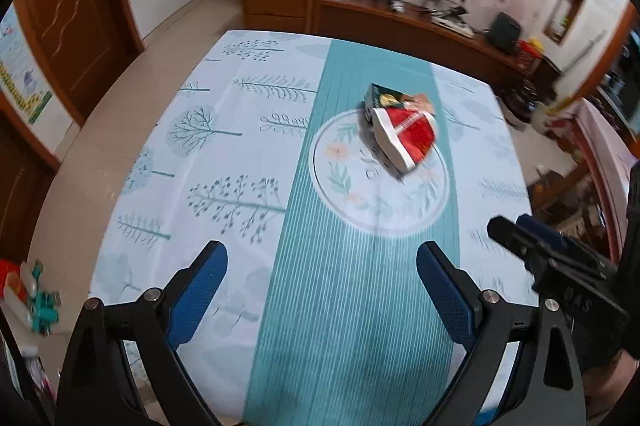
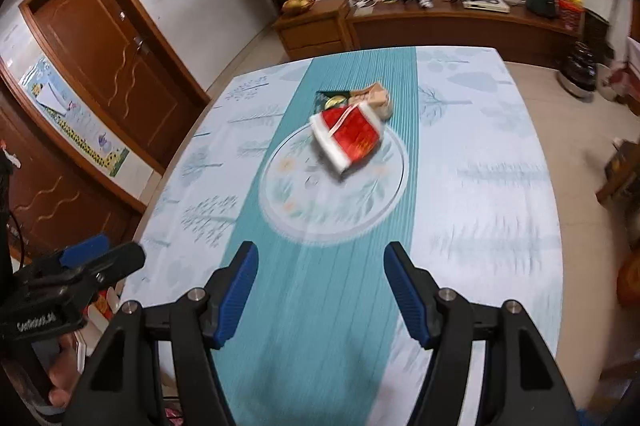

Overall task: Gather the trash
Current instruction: 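Raise both open tools back toward the red cup and milk carton, then grasp the red-white cup with the right tool while the left tool grasps the milk carton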

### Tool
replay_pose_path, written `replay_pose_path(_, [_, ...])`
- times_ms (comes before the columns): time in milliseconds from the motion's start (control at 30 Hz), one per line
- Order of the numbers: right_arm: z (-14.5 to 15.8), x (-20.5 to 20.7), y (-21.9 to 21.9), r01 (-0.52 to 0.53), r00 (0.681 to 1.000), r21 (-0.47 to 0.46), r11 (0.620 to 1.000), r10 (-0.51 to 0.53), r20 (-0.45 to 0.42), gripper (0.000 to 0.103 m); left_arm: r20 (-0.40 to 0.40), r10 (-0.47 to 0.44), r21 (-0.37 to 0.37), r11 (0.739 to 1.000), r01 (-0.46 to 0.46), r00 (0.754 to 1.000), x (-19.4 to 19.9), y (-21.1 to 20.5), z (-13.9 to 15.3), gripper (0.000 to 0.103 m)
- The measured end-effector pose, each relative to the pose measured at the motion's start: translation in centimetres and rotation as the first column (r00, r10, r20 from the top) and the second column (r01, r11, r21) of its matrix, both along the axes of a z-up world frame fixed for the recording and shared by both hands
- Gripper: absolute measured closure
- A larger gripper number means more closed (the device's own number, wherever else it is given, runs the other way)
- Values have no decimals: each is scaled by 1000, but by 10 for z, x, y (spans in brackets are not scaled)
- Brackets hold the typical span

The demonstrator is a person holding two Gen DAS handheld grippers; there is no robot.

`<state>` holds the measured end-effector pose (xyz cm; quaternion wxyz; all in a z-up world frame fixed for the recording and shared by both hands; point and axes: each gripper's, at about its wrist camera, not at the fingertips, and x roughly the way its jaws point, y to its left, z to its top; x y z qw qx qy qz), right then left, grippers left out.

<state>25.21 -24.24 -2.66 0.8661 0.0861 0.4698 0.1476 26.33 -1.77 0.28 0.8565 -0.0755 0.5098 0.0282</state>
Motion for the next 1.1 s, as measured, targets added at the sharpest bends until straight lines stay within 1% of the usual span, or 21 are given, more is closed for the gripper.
replay_pose_path(100, [-15, 48, -8, -41, 999, -5, 999, 41, -18, 38, -20, 36, 26, 999, -35, 999, 23, -7, -7, 8])
replay_pose_path(167, [-29, 81, -11, -53, 998, 8, 999, 53, -43, 38, -33, 56, 36, 998, -55, 998, 37, -9, -14, 8])
replay_pose_path(267, [-46, 116, -10, -64, 996, 29, 998, 65, -64, 38, -57, 73, 53, 996, -70, 996, 52, -12, -24, 8])
replay_pose_path(400, [-61, 154, -1, -93, 994, 28, 995, 94, -52, 38, -85, 95, 73, 993, -89, 992, 65, -12, -36, 8])
replay_pose_path(500, [-72, 174, 6, -118, 991, 34, 992, 119, -58, 38, -94, 110, 78, 992, -103, 989, 73, -11, -42, 8])
replay_pose_path(600, [-81, 187, 14, -152, 986, 2, 988, 152, -64, 38, -103, 122, 80, 990, -114, 987, 76, -10, -46, 8])
replay_pose_path(700, [-89, 196, 18, -198, 977, 1, 980, 198, -81, 38, -116, 128, 79, 990, -120, 985, 82, -12, -52, 8])
replay_pose_path(767, [-97, 199, 19, -218, 969, 12, 976, 218, -114, 43, -123, 127, 82, 990, -118, 984, 86, -14, -55, 8])
replay_pose_path(800, [-98, 199, 17, -219, 969, 30, 975, 221, -113, 53, -123, 125, 84, 990, -116, 984, 88, -15, -55, 8])
replay_pose_path(833, [-97, 199, 14, -218, 969, 44, 975, 222, -110, 60, -122, 120, 86, 990, -110, 985, 91, -17, -55, 8])
replay_pose_path(867, [-96, 197, 11, -222, 968, 64, 973, 228, -108, 64, -121, 114, 89, 991, -104, 986, 93, -19, -55, 8])
replay_pose_path(1000, [-93, 186, -2, -217, 968, 97, 971, 227, -104, 72, -110, 85, 101, 992, -74, 990, 106, -26, -52, 8])
replay_pose_path(1100, [-90, 176, -17, -197, 972, 120, 973, 210, -104, 73, -94, 55, 102, 994, -45, 994, 119, -35, -47, 8])
